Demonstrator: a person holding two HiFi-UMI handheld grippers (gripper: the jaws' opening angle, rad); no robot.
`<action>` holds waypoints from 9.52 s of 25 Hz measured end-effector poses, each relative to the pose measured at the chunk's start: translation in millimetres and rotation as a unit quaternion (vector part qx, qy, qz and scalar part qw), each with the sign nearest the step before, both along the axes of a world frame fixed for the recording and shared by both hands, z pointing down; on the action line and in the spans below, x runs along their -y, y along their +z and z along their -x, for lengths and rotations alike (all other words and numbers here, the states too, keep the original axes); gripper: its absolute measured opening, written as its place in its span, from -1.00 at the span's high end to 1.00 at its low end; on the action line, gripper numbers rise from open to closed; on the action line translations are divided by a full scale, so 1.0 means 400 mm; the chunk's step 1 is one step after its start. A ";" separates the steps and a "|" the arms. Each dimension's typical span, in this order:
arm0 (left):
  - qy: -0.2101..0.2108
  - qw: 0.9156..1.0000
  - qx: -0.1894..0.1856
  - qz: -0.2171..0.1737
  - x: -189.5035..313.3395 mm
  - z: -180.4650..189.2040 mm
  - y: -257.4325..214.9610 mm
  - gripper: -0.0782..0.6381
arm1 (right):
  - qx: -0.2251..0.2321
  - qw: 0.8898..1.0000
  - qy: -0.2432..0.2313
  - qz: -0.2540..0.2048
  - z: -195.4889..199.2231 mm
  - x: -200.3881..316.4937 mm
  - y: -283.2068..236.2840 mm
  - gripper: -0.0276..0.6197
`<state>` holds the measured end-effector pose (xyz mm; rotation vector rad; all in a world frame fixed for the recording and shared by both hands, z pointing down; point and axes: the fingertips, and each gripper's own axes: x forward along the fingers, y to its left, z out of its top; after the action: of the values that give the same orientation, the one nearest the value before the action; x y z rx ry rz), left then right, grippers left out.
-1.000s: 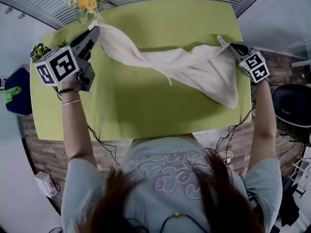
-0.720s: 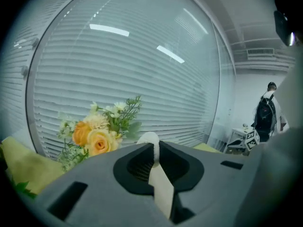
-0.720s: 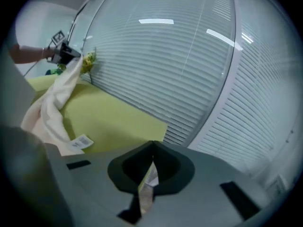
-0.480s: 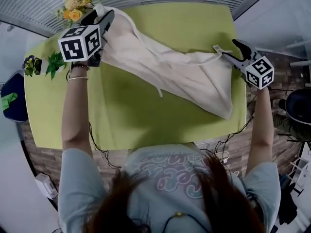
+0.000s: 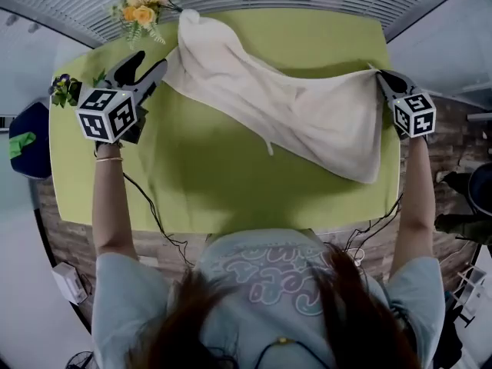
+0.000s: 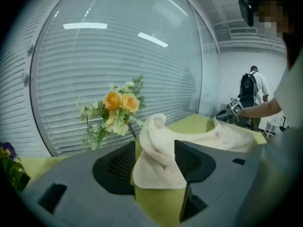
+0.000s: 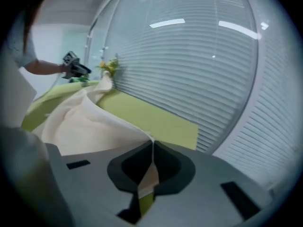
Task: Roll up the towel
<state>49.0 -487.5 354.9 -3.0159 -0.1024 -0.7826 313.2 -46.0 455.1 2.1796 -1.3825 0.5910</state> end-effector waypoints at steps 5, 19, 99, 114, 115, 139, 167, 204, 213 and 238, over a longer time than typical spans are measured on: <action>0.070 0.989 0.099 -0.090 -0.029 0.033 0.147 0.10 | -0.058 0.992 0.096 0.050 -0.032 -0.041 -0.008 0.12; 0.305 0.892 0.175 -0.284 -0.081 0.080 0.281 0.27 | 0.011 1.000 0.011 0.011 0.600 -0.167 0.019 0.12; 0.114 0.931 0.111 -0.328 -0.138 0.387 0.115 0.73 | -0.081 0.996 -0.019 0.039 0.464 -0.268 -0.126 0.86; 0.128 0.939 0.136 -0.290 -0.021 0.222 0.214 0.73 | -0.057 0.995 -0.001 0.077 0.240 -0.143 -0.076 0.86; 0.128 0.938 0.138 -0.290 -0.015 0.217 0.221 0.73 | -0.054 0.995 0.000 0.081 0.235 -0.140 -0.066 0.85; 0.089 0.979 0.095 -0.160 0.046 0.249 0.113 0.32 | -0.097 0.994 0.045 -0.009 0.365 -0.105 -0.148 0.44; 0.195 0.967 0.116 -0.115 -0.101 0.474 0.158 0.25 | -0.016 0.997 0.067 0.019 0.507 -0.002 0.028 0.41; 0.185 0.954 0.088 -0.221 -0.158 0.522 0.149 0.18 | -0.131 0.975 -0.120 0.133 0.544 -0.240 -0.023 0.27; 0.191 0.924 0.178 -0.278 -0.107 0.502 0.252 0.18 | -0.162 0.953 -0.130 0.222 0.477 -0.323 0.043 0.77; 0.130 0.890 0.162 -0.405 -0.097 0.619 0.280 0.70 | -0.142 0.974 -0.081 0.155 0.559 -0.399 0.041 0.85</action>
<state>-198.5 -448.9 466.7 -2.0241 -0.1390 -0.9779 89.8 113.8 471.4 1.8020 -1.2102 0.3855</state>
